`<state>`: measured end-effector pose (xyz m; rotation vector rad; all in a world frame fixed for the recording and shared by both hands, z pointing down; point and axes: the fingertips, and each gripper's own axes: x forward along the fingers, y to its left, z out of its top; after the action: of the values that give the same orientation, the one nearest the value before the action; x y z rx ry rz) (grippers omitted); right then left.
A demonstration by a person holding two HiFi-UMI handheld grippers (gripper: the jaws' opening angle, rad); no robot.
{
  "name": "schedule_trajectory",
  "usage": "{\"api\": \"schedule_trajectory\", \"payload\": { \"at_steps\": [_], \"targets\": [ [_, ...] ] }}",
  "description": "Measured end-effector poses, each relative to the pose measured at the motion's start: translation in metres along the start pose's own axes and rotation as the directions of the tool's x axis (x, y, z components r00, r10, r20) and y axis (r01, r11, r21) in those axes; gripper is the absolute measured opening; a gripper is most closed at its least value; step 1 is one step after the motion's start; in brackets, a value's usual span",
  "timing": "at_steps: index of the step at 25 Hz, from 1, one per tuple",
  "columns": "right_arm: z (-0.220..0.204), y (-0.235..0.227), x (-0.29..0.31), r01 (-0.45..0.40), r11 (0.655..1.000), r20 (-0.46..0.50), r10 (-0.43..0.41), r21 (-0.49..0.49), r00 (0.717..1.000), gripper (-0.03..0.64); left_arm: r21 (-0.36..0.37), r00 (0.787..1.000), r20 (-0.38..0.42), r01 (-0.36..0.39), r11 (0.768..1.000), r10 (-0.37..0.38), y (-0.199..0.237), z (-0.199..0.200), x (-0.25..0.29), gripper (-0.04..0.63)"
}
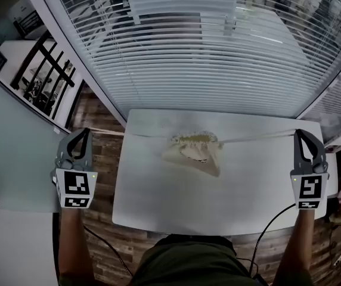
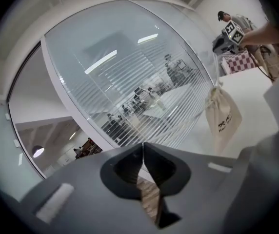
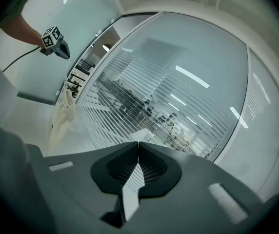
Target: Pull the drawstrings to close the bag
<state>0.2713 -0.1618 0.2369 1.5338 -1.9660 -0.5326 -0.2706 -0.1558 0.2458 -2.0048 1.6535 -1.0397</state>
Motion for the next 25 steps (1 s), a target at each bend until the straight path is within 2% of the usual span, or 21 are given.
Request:
{"api": "schedule_trajectory", "payload": {
  "at_steps": [6, 10, 16, 25],
  "targets": [
    [0.011, -0.010, 0.000, 0.035, 0.999, 0.033, -0.037, 0.040, 0.999, 0.015, -0.030, 0.996, 0.071, -0.050, 0.998, 0.052, 0.012, 0.031, 0.002, 0.014],
    [0.012, -0.010, -0.001, 0.039, 0.998, 0.029, -0.040, 0.041, 0.999, 0.015, -0.050, 0.995, 0.065, -0.071, 0.996, 0.074, 0.019, 0.037, 0.001, 0.014],
    [0.007, -0.010, 0.002, 0.037, 0.999, 0.020, -0.037, 0.023, 0.999, 0.015, -0.046, 0.994, 0.095, -0.047, 0.998, 0.051, 0.015, 0.041, 0.006, 0.014],
    [0.000, -0.002, 0.010, 0.013, 1.000, -0.006, -0.013, -0.012, 1.000, 0.015, -0.056, 0.996, 0.085, -0.033, 0.998, 0.037, 0.011, 0.037, 0.013, 0.014]
  ]
}}
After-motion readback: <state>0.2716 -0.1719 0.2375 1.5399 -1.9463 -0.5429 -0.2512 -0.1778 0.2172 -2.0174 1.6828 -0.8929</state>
